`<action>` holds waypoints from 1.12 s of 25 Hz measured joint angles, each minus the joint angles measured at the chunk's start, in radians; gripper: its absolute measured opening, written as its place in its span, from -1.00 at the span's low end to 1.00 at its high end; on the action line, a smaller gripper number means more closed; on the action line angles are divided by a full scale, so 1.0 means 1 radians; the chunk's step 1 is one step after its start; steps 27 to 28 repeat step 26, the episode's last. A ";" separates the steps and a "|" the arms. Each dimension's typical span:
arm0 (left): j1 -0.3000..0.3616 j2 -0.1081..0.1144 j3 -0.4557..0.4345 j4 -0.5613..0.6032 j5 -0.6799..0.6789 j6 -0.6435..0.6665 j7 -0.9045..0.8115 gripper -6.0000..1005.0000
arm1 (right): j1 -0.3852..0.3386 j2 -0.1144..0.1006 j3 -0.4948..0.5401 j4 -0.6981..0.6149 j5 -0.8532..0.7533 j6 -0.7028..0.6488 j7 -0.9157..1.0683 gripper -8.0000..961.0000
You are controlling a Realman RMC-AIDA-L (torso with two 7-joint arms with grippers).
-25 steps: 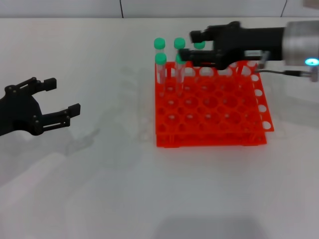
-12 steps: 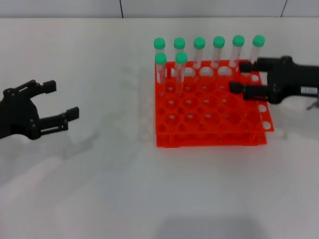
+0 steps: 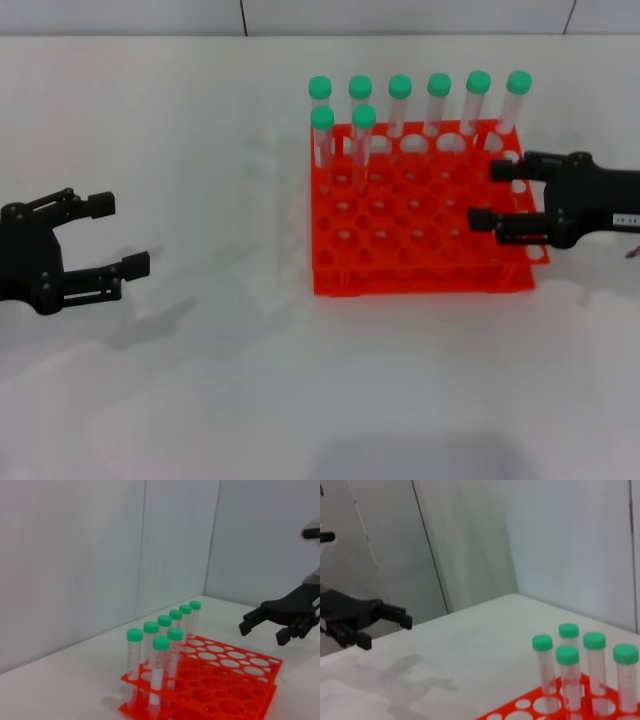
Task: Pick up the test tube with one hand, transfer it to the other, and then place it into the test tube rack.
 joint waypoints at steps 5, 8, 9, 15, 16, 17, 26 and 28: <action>-0.018 0.006 0.000 -0.004 0.029 0.044 -0.005 0.76 | 0.002 0.007 -0.003 0.000 -0.027 0.000 0.008 0.67; -0.026 0.007 0.000 -0.004 0.046 0.049 -0.009 0.75 | 0.002 0.011 -0.005 0.001 -0.028 0.002 0.008 0.66; -0.027 0.007 0.000 -0.004 0.049 0.047 -0.009 0.75 | 0.002 0.011 -0.005 0.001 -0.028 0.003 0.008 0.66; -0.031 0.006 -0.004 -0.005 0.050 0.031 -0.011 0.75 | 0.002 0.013 -0.005 0.002 -0.030 0.009 0.008 0.66; -0.032 0.005 -0.009 -0.005 0.052 0.029 -0.012 0.75 | 0.003 0.013 -0.005 0.002 -0.030 0.010 0.008 0.66; -0.033 0.004 -0.015 -0.005 0.053 0.028 -0.012 0.75 | 0.004 0.013 -0.005 0.002 -0.030 0.011 0.008 0.66; -0.036 0.000 -0.024 -0.003 0.057 0.026 -0.012 0.75 | 0.004 0.016 -0.005 0.002 -0.031 0.026 0.007 0.65; -0.036 0.000 -0.024 -0.003 0.057 0.026 -0.012 0.75 | 0.004 0.016 -0.005 0.002 -0.031 0.026 0.007 0.65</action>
